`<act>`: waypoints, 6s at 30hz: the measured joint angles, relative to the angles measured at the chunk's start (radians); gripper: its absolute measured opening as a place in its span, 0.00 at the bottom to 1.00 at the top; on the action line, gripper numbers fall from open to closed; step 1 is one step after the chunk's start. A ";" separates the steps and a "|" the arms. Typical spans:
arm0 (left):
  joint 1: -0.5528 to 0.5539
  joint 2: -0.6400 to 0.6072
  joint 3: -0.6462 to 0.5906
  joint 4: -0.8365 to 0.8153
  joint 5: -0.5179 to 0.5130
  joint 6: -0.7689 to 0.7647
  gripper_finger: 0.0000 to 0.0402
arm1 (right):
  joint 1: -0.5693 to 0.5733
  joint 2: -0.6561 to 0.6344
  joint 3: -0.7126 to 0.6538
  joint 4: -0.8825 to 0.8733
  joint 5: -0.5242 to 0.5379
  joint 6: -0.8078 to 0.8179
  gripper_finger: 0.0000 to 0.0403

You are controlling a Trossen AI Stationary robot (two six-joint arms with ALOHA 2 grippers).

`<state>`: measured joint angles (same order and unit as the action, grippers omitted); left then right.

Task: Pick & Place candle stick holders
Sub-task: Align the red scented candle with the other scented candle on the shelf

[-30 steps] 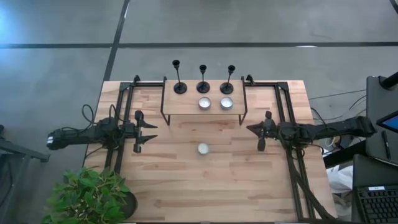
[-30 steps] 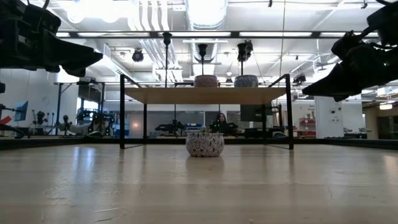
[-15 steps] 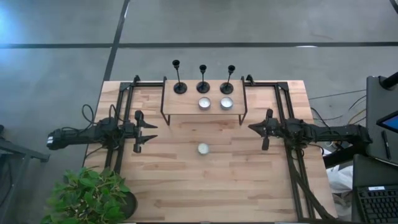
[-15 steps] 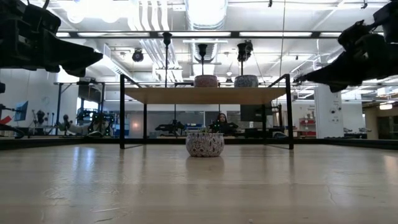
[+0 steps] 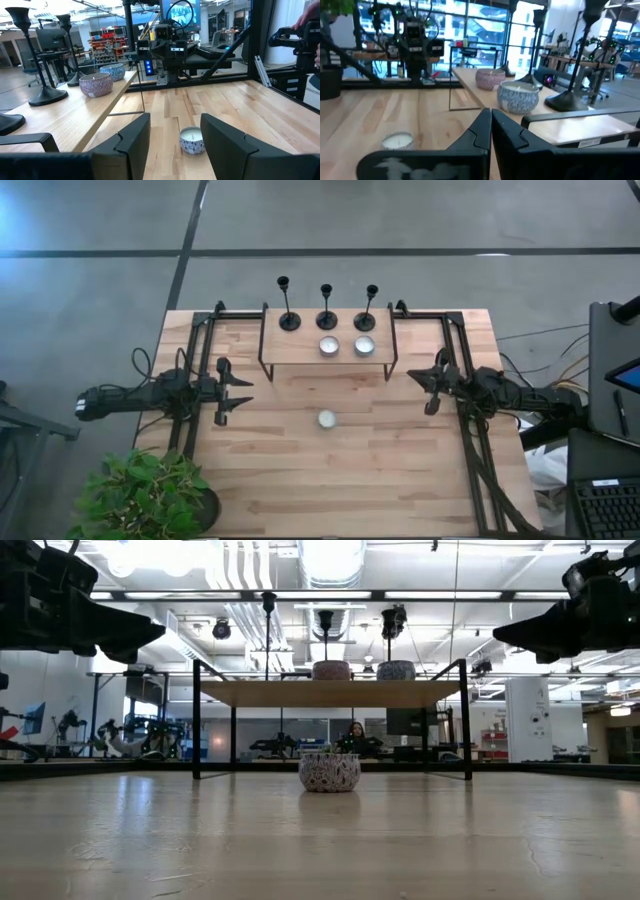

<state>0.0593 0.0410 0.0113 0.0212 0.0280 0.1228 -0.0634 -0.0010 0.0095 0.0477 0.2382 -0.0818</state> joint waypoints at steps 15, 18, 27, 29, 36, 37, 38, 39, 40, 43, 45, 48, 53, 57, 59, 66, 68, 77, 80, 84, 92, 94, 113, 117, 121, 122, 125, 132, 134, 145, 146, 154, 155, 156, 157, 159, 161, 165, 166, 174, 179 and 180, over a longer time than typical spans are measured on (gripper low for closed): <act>0.000 0.000 0.000 -0.001 0.000 0.000 0.45 | 0.000 0.020 0.000 -0.003 -0.004 0.000 0.02; 0.000 0.000 0.000 -0.001 0.000 0.000 0.45 | 0.000 0.020 0.000 -0.003 -0.005 0.001 0.02; 0.000 0.000 0.000 -0.002 0.000 0.000 0.45 | 0.000 0.020 0.000 -0.003 -0.006 0.000 0.02; 0.000 0.000 0.000 -0.002 0.000 0.000 0.45 | 0.000 0.020 0.000 -0.003 -0.006 0.003 0.02; 0.000 0.000 0.000 -0.002 0.000 0.000 0.45 | 0.000 0.021 0.000 -0.003 -0.006 0.001 0.02; 0.000 0.000 0.000 -0.002 0.000 0.000 0.45 | 0.000 0.021 0.000 -0.003 -0.006 0.002 0.02; 0.000 0.000 0.000 -0.002 0.000 0.000 0.45 | 0.000 0.021 0.000 -0.003 -0.006 0.001 0.02; 0.000 0.000 0.000 -0.002 0.000 0.000 0.45 | 0.000 0.021 0.000 -0.003 -0.006 0.000 0.02; 0.000 0.000 0.000 -0.002 0.000 0.000 0.45 | 0.000 0.021 0.000 -0.003 -0.006 0.001 0.02; 0.000 0.000 0.000 -0.002 0.000 0.000 0.45 | 0.000 0.021 0.000 -0.003 -0.006 0.000 0.02; 0.000 0.000 0.000 -0.002 0.000 0.000 0.45 | 0.000 0.021 0.000 -0.003 -0.006 0.003 0.02; 0.000 0.000 0.000 -0.002 0.000 0.008 0.45 | 0.000 0.021 0.000 -0.003 -0.006 0.000 0.02; 0.000 0.000 0.000 0.005 -0.002 0.166 0.45 | 0.000 0.021 0.000 -0.003 -0.006 0.002 0.02; 0.000 0.002 0.000 0.058 -0.008 -0.062 0.45 | 0.000 0.021 0.000 -0.002 -0.006 0.002 0.02; 0.000 0.002 0.000 0.115 -0.021 -0.239 0.45 | -0.001 0.021 0.000 -0.002 -0.006 0.001 0.02; 0.000 0.004 0.000 0.291 -0.026 -0.520 0.45 | 0.000 0.021 0.000 -0.002 -0.005 0.003 0.02; 0.000 0.005 0.000 0.332 -0.026 -0.524 0.45 | 0.000 0.021 0.000 -0.002 -0.006 0.000 0.02; -0.001 0.036 0.210 0.344 0.056 -0.390 0.45 | 0.000 0.021 0.000 -0.002 -0.006 0.001 0.02; -0.002 0.153 0.449 -0.001 0.034 -0.281 0.45 | 0.000 0.021 0.000 -0.002 -0.006 0.000 0.02; -0.001 0.389 0.764 -0.351 0.006 -0.153 0.49 | 0.000 0.021 0.000 -0.002 -0.005 0.000 0.02; -0.001 0.776 1.058 -0.557 -0.011 -0.047 0.68 | -0.001 0.021 0.000 -0.002 -0.005 0.000 0.02; -0.001 0.847 1.083 -0.577 -0.011 -0.033 0.73 | 0.000 0.021 0.000 -0.002 -0.005 0.002 0.02; -0.004 1.261 1.241 -0.662 -0.001 0.142 0.89 | 0.000 0.021 0.000 -0.002 -0.005 0.001 0.02; -0.004 1.323 1.267 -0.668 0.011 0.147 0.88 | -0.001 0.021 0.000 -0.002 -0.005 0.001 0.02; -0.004 1.386 1.281 -0.664 0.039 0.185 0.88 | 0.000 0.021 0.000 -0.002 -0.005 0.001 0.02; -0.004 1.404 1.281 -0.669 0.040 0.194 0.88 | -0.001 0.021 0.000 -0.002 -0.005 0.002 0.02; -0.004 1.452 1.292 -0.672 0.040 0.198 0.88 | -0.001 0.021 0.000 -0.002 -0.005 0.001 0.02; -0.004 1.572 1.358 -0.678 0.056 0.233 0.89 | 0.000 0.021 0.000 -0.002 -0.005 0.000 0.02; -0.004 1.606 1.394 -0.675 0.068 0.233 0.89 | -0.001 0.021 0.000 -0.002 -0.005 0.002 0.02; -0.007 1.800 1.564 -0.803 0.092 0.226 0.89 | 0.000 0.021 0.000 -0.002 -0.005 0.001 0.02; -0.007 1.810 1.565 -0.808 0.092 0.226 0.89 | -0.001 0.021 0.000 -0.002 -0.005 0.002 0.02; -0.024 1.829 1.506 -0.771 0.092 0.201 0.89 | 0.000 0.021 0.000 -0.002 -0.006 0.002 0.02; -0.027 1.828 1.497 -0.764 0.092 0.193 0.89 | -0.001 0.021 0.000 -0.002 -0.005 0.001 0.02; -0.031 1.828 1.488 -0.757 0.092 0.180 0.89 | -0.001 0.021 0.000 -0.002 -0.005 0.000 0.02; -0.035 1.828 1.481 -0.747 0.092 0.163 0.89 | -0.001 0.021 0.000 -0.002 -0.005 0.001 0.02; -0.042 1.827 1.466 -0.714 0.092 0.129 0.89 | -0.001 0.021 0.000 -0.002 -0.005 0.001 0.02; -0.050 1.827 1.449 -0.684 0.092 0.108 0.89 | -0.001 0.021 0.000 -0.002 -0.005 0.001 0.02; -0.056 1.828 1.429 -0.642 0.091 0.078 0.89 | -0.001 0.021 0.000 -0.003 -0.005 0.001 0.02; -0.056 1.828 1.423 -0.630 0.091 0.064 0.89 | -0.001 0.021 0.000 -0.002 -0.005 0.002 0.02; -0.055 1.834 1.373 -0.585 0.087 0.031 0.89 | -0.001 0.021 0.000 -0.002 -0.005 0.002 0.02; -0.055 1.846 1.360 -0.557 0.087 0.028 0.89 | -0.001 0.021 0.000 -0.003 -0.005 0.001 0.02; -0.055 1.849 1.358 -0.559 0.087 0.026 0.89 | -0.001 0.021 0.000 -0.002 -0.005 0.000 0.02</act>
<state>0.0044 1.8900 1.3688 -0.5379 0.1150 0.1491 -0.0643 0.0204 0.0097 0.0452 0.2332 -0.0819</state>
